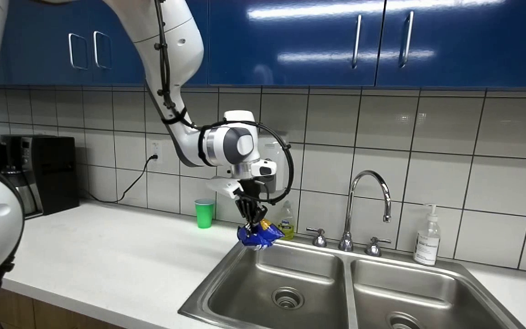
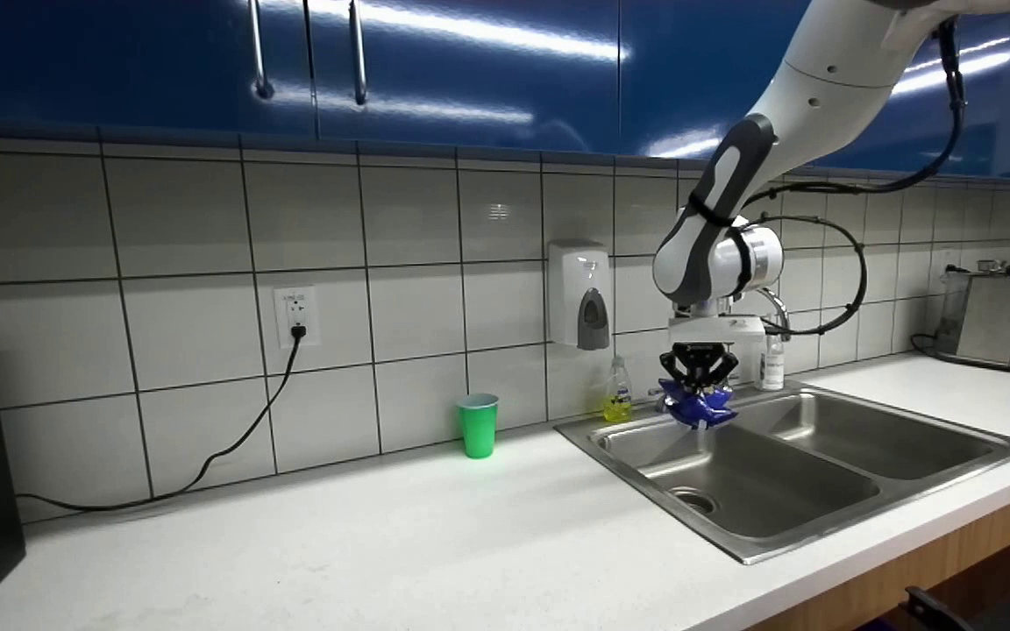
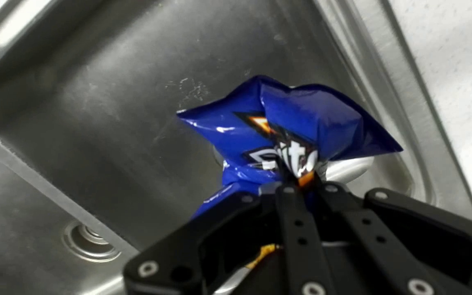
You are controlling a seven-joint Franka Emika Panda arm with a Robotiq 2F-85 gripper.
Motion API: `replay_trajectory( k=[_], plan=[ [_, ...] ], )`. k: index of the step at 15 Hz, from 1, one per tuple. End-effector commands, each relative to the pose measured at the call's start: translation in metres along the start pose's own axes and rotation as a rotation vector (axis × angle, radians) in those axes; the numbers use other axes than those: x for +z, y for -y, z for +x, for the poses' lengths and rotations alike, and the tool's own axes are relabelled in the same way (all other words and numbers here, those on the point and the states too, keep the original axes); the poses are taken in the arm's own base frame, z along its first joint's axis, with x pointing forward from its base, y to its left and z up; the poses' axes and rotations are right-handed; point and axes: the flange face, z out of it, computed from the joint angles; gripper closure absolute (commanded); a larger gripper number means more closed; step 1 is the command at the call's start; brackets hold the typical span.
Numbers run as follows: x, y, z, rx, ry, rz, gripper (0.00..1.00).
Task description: Put the packet into the sink
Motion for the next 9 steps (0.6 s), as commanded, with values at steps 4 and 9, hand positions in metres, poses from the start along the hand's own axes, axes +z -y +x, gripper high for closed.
replay_trajectory(
  k=[4,9],
  plan=[
    [0.034,-0.057,0.042,0.133,0.026,-0.038,0.99],
    [0.081,-0.083,0.045,0.185,0.075,-0.072,0.99]
  ],
)
